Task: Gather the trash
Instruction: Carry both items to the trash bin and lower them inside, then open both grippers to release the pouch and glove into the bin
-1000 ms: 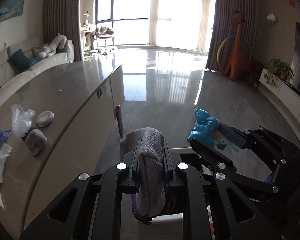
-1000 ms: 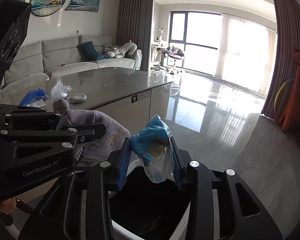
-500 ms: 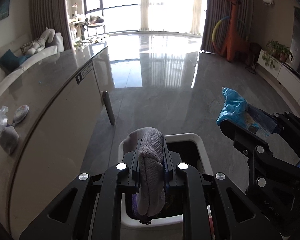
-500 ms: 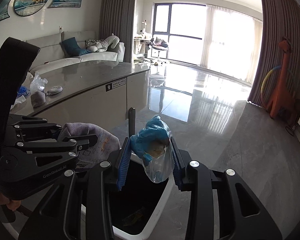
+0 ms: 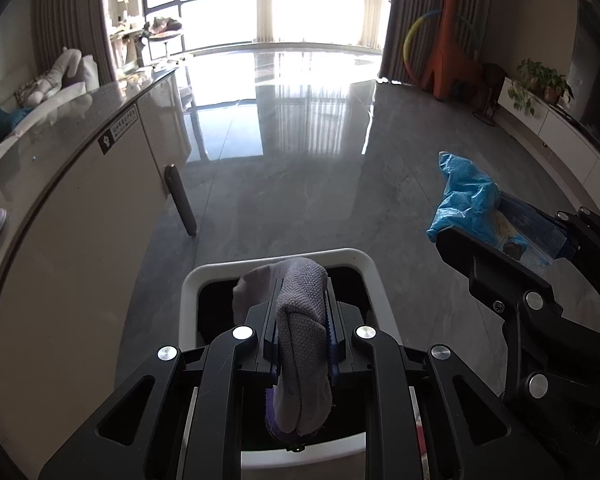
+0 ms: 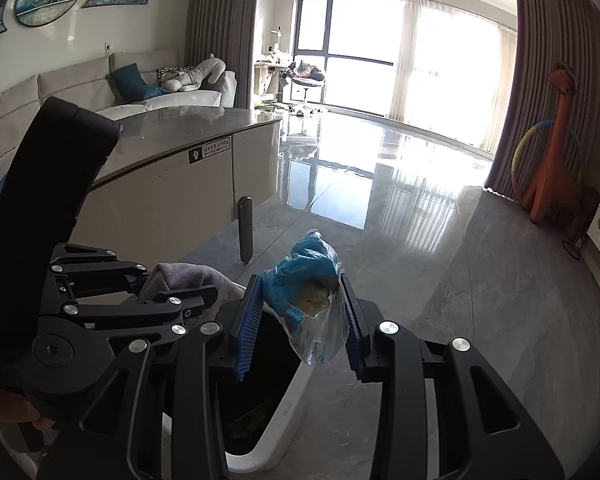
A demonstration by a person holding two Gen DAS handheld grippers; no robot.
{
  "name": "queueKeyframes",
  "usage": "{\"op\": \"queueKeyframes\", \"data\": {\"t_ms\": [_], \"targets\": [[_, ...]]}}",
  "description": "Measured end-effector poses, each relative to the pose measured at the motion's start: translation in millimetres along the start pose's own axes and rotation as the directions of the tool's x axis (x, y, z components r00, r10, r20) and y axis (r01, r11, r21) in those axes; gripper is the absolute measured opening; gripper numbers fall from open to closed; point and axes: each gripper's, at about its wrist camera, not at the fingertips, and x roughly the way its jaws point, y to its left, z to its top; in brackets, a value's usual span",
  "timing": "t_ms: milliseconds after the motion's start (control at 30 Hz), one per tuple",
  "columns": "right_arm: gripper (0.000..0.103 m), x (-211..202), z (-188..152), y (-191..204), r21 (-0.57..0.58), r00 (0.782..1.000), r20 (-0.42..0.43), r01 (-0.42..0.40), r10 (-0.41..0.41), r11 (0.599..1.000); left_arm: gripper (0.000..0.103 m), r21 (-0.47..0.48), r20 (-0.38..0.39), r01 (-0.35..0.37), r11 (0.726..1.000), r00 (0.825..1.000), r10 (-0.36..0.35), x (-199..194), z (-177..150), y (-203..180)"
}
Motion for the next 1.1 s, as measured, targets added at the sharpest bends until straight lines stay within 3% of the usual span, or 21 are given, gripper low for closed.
{"op": "queueKeyframes", "data": {"t_ms": [233, 300, 333, 367, 433, 500, 867, 1100], "targets": [[0.038, 2, 1, -2, 0.006, 1.000, -0.003, -0.001, 0.001, 1.000, 0.020, -0.001, -0.080, -0.009, 1.000, 0.997, 0.009, 32, -8, 3], [0.038, 4, 1, 2, 0.003, 1.000, -0.009, -0.004, 0.004, 1.000, 0.040, 0.007, -0.117, -0.036, 0.999, 0.992, 0.037, 40, -9, 2], [0.038, 5, 1, 2, 0.000, 1.000, -0.012, -0.005, 0.005, 1.000, 0.075, 0.016, -0.129, -0.079, 0.997, 0.988, 0.080, 43, -9, 2], [0.038, 4, -1, 2, -0.004, 1.000, -0.015, -0.006, 0.006, 1.000, 0.095, 0.026, -0.123, -0.134, 0.991, 0.983, 0.136, 43, -8, 2], [0.038, 5, -1, 3, -0.009, 1.000, -0.020, -0.007, 0.007, 1.000, 0.096, 0.046, -0.084, -0.192, 0.980, 0.977, 0.196, 38, -9, 2], [0.038, 6, -1, 2, -0.010, 1.000, -0.023, -0.009, 0.009, 1.000, 0.096, 0.062, -0.094, -0.216, 0.974, 0.971, 0.221, 39, -8, 3], [0.038, 12, 3, 1, -0.015, 1.000, -0.021, -0.024, 0.023, 1.000, 0.096, 0.026, -0.071, -0.253, 0.967, 0.964, 0.255, 18, -6, 22], [0.039, 29, 2, 7, -0.016, 0.997, -0.037, -0.063, 0.062, 0.998, 0.096, -0.051, -0.041, -0.320, 0.946, 0.947, 0.318, -11, -7, 59]]}}
